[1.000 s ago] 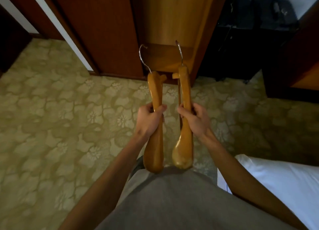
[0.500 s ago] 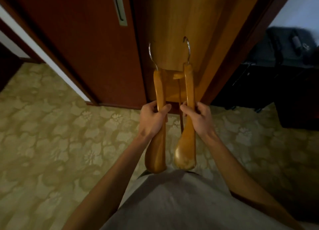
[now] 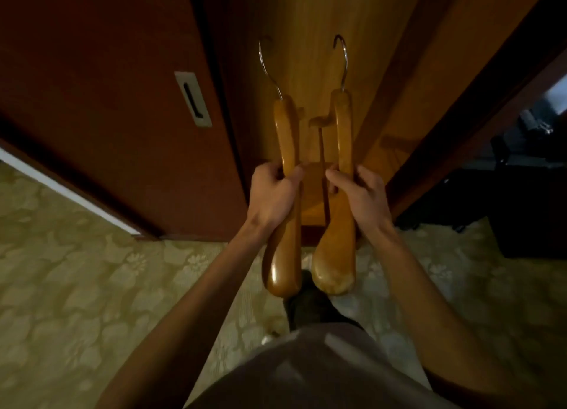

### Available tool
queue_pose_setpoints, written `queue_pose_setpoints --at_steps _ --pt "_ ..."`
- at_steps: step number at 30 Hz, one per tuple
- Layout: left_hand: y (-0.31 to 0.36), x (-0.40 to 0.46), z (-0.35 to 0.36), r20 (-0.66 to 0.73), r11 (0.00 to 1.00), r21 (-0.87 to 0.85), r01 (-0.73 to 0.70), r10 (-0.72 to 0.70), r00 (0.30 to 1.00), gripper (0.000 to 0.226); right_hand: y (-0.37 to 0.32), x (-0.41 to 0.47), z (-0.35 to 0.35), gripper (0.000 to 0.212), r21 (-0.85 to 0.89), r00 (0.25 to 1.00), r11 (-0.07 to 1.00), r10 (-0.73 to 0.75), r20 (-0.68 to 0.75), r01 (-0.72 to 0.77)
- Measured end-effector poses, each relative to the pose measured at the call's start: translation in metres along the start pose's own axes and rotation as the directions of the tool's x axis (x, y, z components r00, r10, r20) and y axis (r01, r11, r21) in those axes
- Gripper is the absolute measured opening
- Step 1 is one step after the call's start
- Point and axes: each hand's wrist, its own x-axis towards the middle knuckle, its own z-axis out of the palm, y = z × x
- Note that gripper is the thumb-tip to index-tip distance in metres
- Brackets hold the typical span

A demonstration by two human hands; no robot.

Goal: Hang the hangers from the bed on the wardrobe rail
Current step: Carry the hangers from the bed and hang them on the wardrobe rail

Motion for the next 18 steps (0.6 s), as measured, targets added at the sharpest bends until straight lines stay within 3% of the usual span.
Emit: queue_pose_setpoints --at_steps 12,18 --pt "0.155 0.217 0.02 0.026 0.977 0.025 -0.212 0.212 0.977 0.028 -0.121 0.223 -0.035 0.018 0.0 0.976 0.98 -0.196 -0.091 0.197" --pt "0.238 0.275 0.028 0.065 0.952 -0.005 -0.306 0.306 0.95 0.03 -0.193 0.291 -0.057 0.023 -0.011 0.952 0.96 -0.28 -0.126 0.281"
